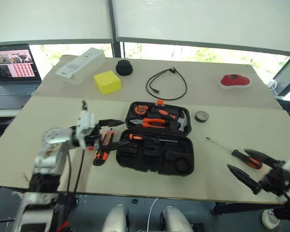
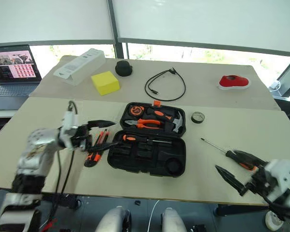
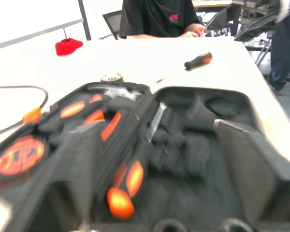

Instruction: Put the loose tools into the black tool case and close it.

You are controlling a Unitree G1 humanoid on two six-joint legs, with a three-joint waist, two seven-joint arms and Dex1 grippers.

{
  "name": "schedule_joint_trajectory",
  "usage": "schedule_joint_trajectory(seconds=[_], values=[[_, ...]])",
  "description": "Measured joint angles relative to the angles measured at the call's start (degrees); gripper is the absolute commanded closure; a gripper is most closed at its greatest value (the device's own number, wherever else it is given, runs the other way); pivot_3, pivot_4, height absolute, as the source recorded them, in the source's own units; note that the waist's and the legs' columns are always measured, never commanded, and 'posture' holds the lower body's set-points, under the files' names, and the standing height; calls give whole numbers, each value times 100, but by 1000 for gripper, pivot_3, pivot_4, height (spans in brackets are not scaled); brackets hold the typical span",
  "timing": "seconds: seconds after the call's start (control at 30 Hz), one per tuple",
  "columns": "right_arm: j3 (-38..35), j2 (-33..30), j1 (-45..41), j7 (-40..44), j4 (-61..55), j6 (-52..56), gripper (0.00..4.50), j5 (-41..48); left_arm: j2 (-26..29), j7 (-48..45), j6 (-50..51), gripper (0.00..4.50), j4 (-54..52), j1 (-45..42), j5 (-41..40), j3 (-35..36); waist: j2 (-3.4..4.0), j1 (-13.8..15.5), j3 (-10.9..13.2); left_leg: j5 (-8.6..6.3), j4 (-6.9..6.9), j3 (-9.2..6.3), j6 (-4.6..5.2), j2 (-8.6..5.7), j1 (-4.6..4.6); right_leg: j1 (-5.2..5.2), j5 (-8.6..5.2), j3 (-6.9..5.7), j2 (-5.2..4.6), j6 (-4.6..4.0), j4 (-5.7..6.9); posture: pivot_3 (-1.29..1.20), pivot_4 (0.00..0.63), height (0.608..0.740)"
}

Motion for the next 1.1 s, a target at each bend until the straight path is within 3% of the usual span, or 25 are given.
schedule_joint_trajectory(seconds=[0.17,0.37,0.57,0.73,0.93,1.0,1.03,1.1], values=[[-346,279,616,153,773,-798,0,-248,505,-263,-55,21,-462,1392,-391,785,1,-32,2,-1,-18,-8,-2,15,24,6,-31,2,-13,-30,-1,0,150,740],[-472,216,713,165,1267,-1157,0,-327,582,-146,-42,21,-785,2194,-589,1310,13,-64,0,-2,-22,-7,-3,19,34,8,-42,17,-21,-51,-1,0,150,740],[-385,-1203,-39,385,1256,-342,0,-247,546,15,459,21,-1657,2410,-1071,1162,17,-98,1,-1,-24,2,-2,17,37,6,-40,25,-19,-51,-1,0,150,740],[771,-2596,-1515,768,2186,306,0,-926,310,434,716,21,-2350,1991,-1231,679,14,-68,5,0,-27,19,-1,1,34,8,-26,22,-9,-22,-3,0,150,740],[2358,-2746,-3276,1001,3560,599,0,-1827,239,645,818,21,-2643,1683,-1247,176,21,-83,9,-1,-40,26,0,-3,22,-3,-24,20,0,-14,-13,0,150,740],[2559,-2733,-3523,1054,3765,612,0,-1938,230,681,838,21,-2676,1640,-1249,92,25,-85,10,-1,-43,25,0,-4,22,-4,-24,20,0,-13,-14,0,150,740],[2747,-2690,-3806,1138,3984,614,534,-2038,232,704,852,0,-2713,1636,-1255,70,24,-96,10,-1,-44,25,1,-2,24,-3,-24,20,1,-13,-14,0,150,740],[2954,-2592,-4069,1256,4190,568,1165,-2116,229,730,861,0,-2782,1597,-1262,-2,23,-98,11,-1,-44,25,1,-2,24,-2,-24,20,2,-13,-15,0,150,740]])
